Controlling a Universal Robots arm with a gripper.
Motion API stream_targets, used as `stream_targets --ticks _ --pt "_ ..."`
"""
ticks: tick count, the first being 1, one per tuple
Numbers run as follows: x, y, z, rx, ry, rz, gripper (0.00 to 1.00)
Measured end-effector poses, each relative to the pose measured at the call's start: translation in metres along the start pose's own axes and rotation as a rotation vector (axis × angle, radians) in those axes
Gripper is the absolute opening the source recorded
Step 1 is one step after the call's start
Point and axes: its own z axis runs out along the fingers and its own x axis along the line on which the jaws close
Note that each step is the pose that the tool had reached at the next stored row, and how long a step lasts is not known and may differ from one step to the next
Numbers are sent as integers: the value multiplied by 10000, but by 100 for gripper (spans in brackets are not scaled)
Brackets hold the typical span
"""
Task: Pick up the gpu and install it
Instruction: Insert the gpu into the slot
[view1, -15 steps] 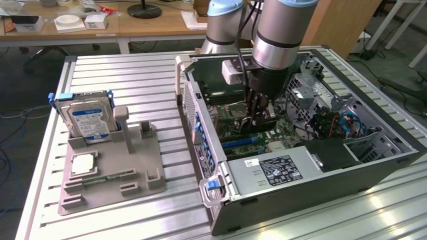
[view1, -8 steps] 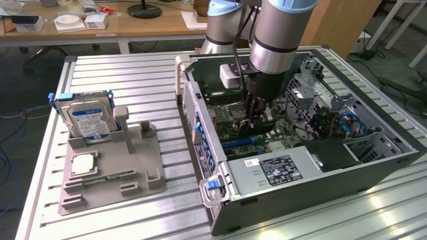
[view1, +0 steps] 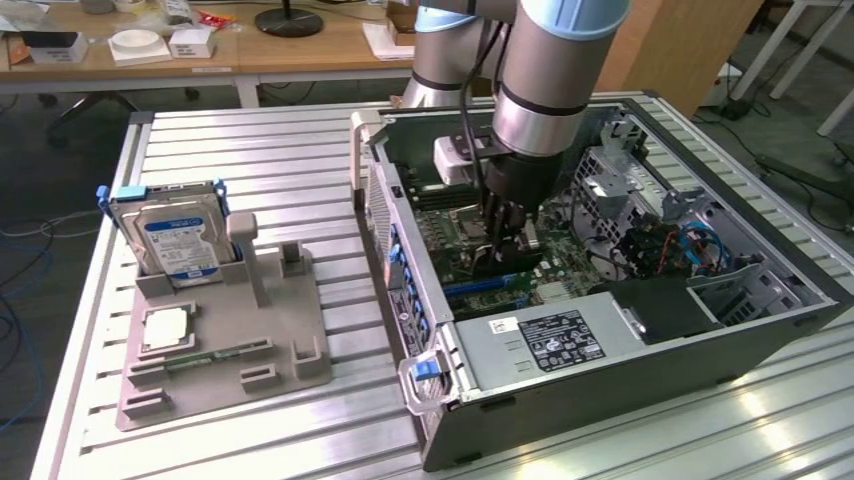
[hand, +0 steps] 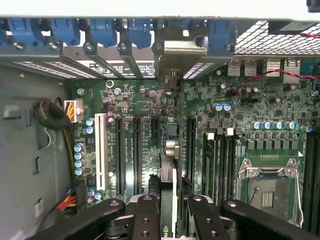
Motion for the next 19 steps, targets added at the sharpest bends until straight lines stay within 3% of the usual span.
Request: stream_targets --ticks 19 --pt "-4 36 141 0 0 -1 26"
